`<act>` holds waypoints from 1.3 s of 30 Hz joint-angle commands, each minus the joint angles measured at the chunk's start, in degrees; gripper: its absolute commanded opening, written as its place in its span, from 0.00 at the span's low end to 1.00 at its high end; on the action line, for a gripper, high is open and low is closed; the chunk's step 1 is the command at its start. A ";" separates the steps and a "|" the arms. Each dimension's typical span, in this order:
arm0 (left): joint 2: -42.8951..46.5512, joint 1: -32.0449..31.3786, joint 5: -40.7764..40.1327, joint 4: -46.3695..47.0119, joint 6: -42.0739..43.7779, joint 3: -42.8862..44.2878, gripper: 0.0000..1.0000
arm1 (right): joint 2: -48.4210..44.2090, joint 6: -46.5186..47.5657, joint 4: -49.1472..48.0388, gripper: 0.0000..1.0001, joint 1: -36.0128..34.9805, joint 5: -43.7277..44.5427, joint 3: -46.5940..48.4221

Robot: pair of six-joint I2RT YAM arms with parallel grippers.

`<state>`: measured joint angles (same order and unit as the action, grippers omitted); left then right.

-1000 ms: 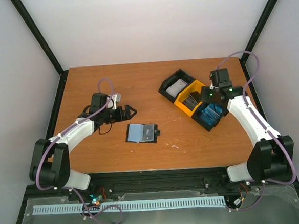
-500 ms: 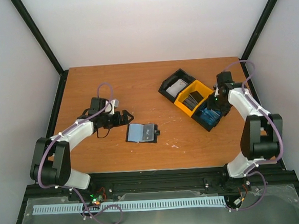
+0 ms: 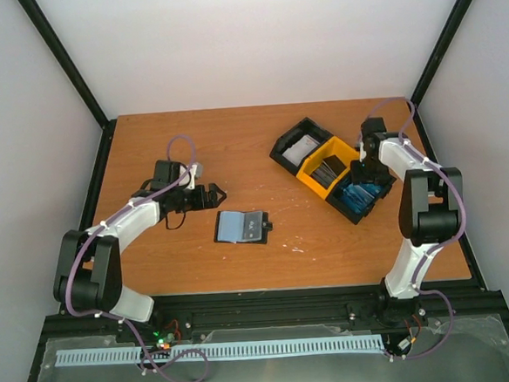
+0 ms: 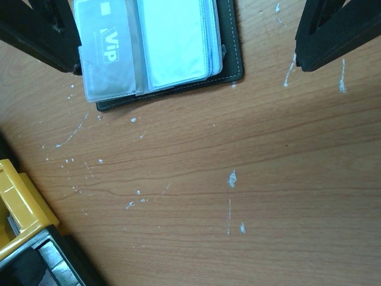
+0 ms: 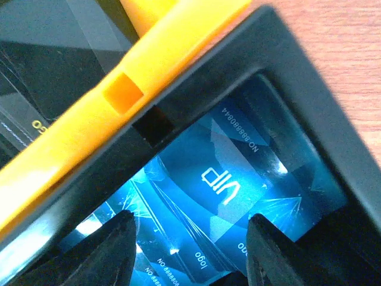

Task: Put the credit cards into the card holder
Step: Pick up the credit card from the storage box.

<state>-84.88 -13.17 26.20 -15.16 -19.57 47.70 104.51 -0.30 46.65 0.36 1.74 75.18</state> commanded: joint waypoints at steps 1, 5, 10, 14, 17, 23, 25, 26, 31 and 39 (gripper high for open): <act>0.06 0.61 -2.07 -1.18 2.26 2.27 1.00 | 1.62 4.49 0.14 0.51 0.17 -0.19 0.20; -0.24 0.65 -1.43 -0.60 2.17 2.26 1.00 | 2.23 5.33 -0.50 0.53 0.17 -1.81 -0.45; -0.48 0.57 -1.51 -0.49 2.23 2.14 1.00 | 4.18 4.67 -0.98 0.52 0.17 0.72 -0.35; -0.94 0.68 -1.47 -0.32 2.19 2.31 1.00 | 4.82 4.51 -1.50 0.51 0.17 3.01 -0.34; -1.46 0.66 -1.37 -0.30 2.12 2.55 1.00 | 4.83 4.34 -1.78 0.50 0.17 4.11 -0.22; -1.44 0.62 -1.46 -0.28 2.18 2.64 1.00 | 4.32 4.10 -1.92 0.38 0.17 4.66 0.21; -1.55 0.59 -1.47 -0.30 2.23 2.61 1.00 | 4.02 3.99 -1.99 0.36 0.17 4.92 0.31; -1.60 0.68 -1.42 -0.23 2.23 2.65 1.00 | 3.91 3.94 -2.11 0.34 0.17 5.17 0.32; -1.57 0.64 -1.35 -0.23 2.24 2.64 1.00 | 3.25 3.42 -2.47 0.32 0.15 6.89 0.53; -1.54 0.65 -1.23 -0.15 2.09 2.57 1.00 | 1.42 3.58 -2.14 0.32 0.17 7.87 1.61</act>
<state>-86.19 -13.10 25.02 -15.31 -18.74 48.18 108.44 3.57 45.45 0.34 7.22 74.96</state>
